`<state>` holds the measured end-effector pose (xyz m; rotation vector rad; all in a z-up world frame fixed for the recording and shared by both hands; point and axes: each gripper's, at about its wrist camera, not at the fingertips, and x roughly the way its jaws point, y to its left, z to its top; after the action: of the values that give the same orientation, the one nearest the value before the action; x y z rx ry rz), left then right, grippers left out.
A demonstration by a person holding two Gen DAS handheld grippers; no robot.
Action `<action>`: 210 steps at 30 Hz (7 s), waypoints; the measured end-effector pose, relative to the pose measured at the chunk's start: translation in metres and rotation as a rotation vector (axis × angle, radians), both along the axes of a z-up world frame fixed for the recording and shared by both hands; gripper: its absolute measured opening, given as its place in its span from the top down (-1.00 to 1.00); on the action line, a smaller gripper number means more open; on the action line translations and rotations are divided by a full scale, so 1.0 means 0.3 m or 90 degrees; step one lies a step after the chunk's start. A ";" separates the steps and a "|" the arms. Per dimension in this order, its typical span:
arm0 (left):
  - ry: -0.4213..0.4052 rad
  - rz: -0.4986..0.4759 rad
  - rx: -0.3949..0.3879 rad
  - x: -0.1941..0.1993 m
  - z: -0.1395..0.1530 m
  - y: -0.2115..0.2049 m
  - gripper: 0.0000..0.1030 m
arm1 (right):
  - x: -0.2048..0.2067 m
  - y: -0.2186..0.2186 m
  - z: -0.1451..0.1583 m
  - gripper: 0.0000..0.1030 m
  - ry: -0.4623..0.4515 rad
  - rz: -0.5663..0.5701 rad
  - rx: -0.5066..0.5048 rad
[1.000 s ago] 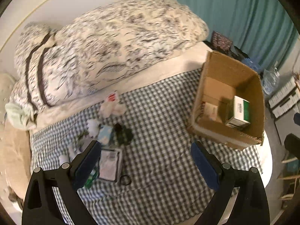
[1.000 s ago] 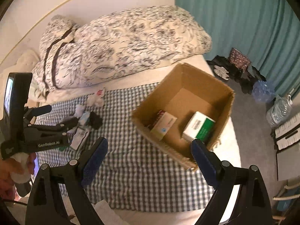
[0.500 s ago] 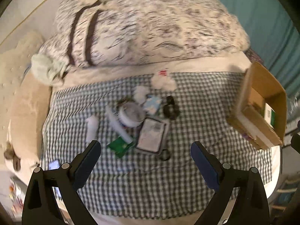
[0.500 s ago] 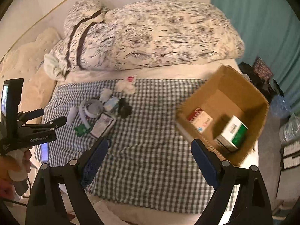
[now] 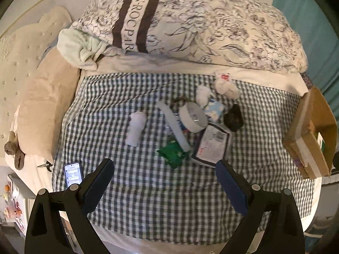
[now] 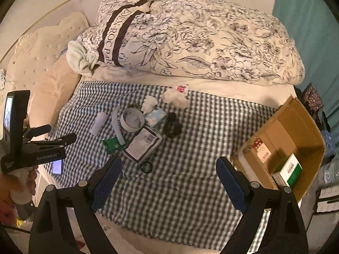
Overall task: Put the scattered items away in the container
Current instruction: 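Withdraw both tools from the cardboard box back over the bed, then grasp the white tube with the left tool while the right tool grasps the black ring, then carry the white tube and black ring to the cardboard box with both tools, then open the left tool and right tool to drop tube and ring in the box, then withdraw both tools from the cardboard box back toward the remaining items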
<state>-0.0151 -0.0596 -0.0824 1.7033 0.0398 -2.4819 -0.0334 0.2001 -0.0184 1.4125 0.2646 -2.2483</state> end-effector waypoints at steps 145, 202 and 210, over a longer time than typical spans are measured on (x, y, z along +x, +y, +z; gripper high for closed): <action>0.090 -0.499 0.140 -0.092 0.265 1.074 0.69 | -0.003 0.693 0.050 0.90 -0.001 -0.274 -0.032; 0.064 -0.294 0.022 -0.218 0.219 0.981 -0.79 | -0.110 0.782 -0.007 -0.12 -0.014 -0.264 -0.030; 0.071 -0.148 0.006 -0.112 0.228 0.657 -0.81 | -0.056 0.600 0.004 -0.14 -0.010 -0.159 -0.039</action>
<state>-0.0486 0.1374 -0.0141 1.6569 -0.1439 -2.7439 -0.0502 0.3800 -0.0173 1.5013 0.0136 -2.4178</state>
